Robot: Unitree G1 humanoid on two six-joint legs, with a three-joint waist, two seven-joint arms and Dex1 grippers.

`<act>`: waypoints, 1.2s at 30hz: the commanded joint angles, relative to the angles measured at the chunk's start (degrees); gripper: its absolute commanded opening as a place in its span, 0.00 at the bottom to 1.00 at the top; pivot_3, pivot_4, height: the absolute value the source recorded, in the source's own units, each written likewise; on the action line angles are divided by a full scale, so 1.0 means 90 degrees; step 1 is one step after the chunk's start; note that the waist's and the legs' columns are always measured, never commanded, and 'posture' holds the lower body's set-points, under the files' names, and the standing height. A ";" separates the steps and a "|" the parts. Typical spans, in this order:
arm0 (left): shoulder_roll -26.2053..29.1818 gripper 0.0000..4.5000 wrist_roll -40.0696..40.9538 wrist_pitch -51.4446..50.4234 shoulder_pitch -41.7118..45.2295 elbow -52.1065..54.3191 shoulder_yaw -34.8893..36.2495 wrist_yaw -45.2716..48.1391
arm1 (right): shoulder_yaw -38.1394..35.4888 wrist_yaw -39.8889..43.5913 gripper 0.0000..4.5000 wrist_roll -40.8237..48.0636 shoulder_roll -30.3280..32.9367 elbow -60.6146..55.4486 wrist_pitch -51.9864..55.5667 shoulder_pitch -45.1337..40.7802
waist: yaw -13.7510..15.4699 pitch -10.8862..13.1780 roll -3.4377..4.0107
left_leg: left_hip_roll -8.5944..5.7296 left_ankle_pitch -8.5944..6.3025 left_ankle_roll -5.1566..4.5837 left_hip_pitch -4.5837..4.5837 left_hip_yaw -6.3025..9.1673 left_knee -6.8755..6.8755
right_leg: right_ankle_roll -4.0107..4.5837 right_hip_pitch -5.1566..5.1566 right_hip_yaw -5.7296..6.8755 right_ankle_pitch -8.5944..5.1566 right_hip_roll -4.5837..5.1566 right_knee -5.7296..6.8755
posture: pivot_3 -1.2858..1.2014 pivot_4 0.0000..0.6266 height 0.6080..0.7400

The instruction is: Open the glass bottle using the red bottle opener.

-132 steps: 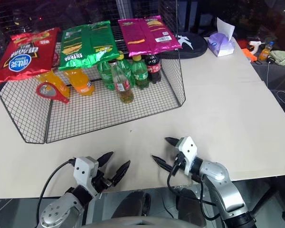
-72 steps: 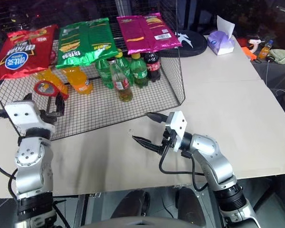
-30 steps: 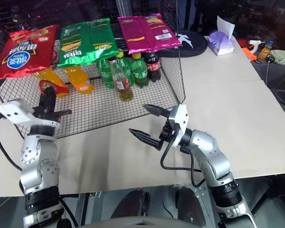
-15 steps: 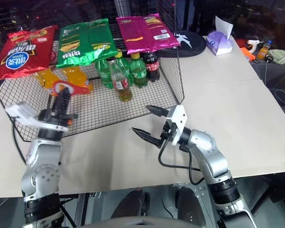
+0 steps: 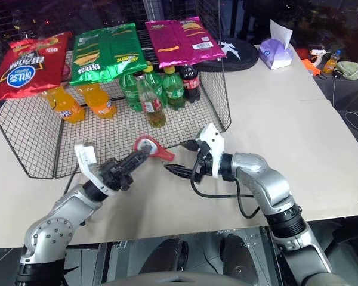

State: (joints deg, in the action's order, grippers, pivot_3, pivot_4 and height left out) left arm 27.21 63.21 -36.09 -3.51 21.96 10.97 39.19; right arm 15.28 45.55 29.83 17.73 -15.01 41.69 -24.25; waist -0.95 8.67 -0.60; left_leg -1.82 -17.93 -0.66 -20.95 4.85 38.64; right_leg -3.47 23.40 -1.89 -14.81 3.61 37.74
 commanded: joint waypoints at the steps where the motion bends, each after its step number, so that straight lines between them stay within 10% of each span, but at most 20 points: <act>1: 0.0073 0.02 0.0136 -0.0157 0.0122 0.0088 -0.0044 0.0289 | -0.0082 0.0090 1.00 0.0422 -0.0044 -0.0325 0.0399 -0.0159 | -0.0001 0.0000 0.0000 | 0.0000 0.0000 0.0000 0.0000 0.0000 0.0000 | 0.0000 0.0000 0.0000 0.0000 0.0000 0.0000 | 0.52 0.24 1.00; 8: -0.0004 0.00 -0.0132 -0.0186 0.0303 -0.0166 -0.0130 0.0558 | 0.0006 0.0265 0.89 0.0778 0.0286 -0.0496 0.1121 -0.0231 | 0.0002 0.0002 0.0002 | 0.0002 0.0000 0.0000 -0.0002 -0.0001 -0.0001 | 0.0000 0.0003 -0.0002 0.0000 0.0000 0.0000 | 0.52 0.24 1.00; 17: 0.0009 0.00 -0.0408 -0.0168 0.0362 -0.0399 -0.0152 0.0848 | 0.0013 0.0239 0.01 0.0855 0.0328 -0.0533 0.1258 -0.0287 | 0.0003 0.0002 0.0002 | 0.0002 0.0000 0.0000 -0.0009 -0.0001 -0.0001 | 0.0000 0.0009 -0.0002 0.0000 0.0001 -0.0001 | 0.52 0.24 1.00; 29: -0.0355 0.00 -0.0947 0.0569 0.0734 -0.0551 0.0046 0.0873 | 0.0052 0.0151 0.01 0.0830 0.0246 -0.0536 0.1236 -0.0263 | 0.0009 0.0002 0.0002 | 0.0001 0.0000 0.0000 -0.0020 -0.0001 -0.0001 | 0.0000 0.0021 -0.0002 0.0000 0.0007 0.0000 | 0.52 0.24 1.00; 36: -0.0344 0.65 -0.1285 0.0991 0.0839 -0.0665 0.0311 0.0775 | -0.0531 -0.0264 0.01 0.0732 0.0122 -0.0183 0.0940 -0.0051 | 0.0014 0.0002 0.0002 | 0.0002 0.0000 0.0000 -0.0022 -0.0001 -0.0002 | 0.0000 0.0023 -0.0002 0.0000 0.0008 -0.0001 | 0.52 0.24 1.00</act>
State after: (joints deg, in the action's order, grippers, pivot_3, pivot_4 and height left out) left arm 24.03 52.65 -29.19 3.44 15.77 12.20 46.43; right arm 12.97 44.30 36.76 19.11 -16.67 52.24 -24.68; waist -0.83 8.69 -0.59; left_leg -1.82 -17.93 -0.66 -21.16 4.84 38.63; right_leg -3.47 23.60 -1.91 -14.81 3.68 37.71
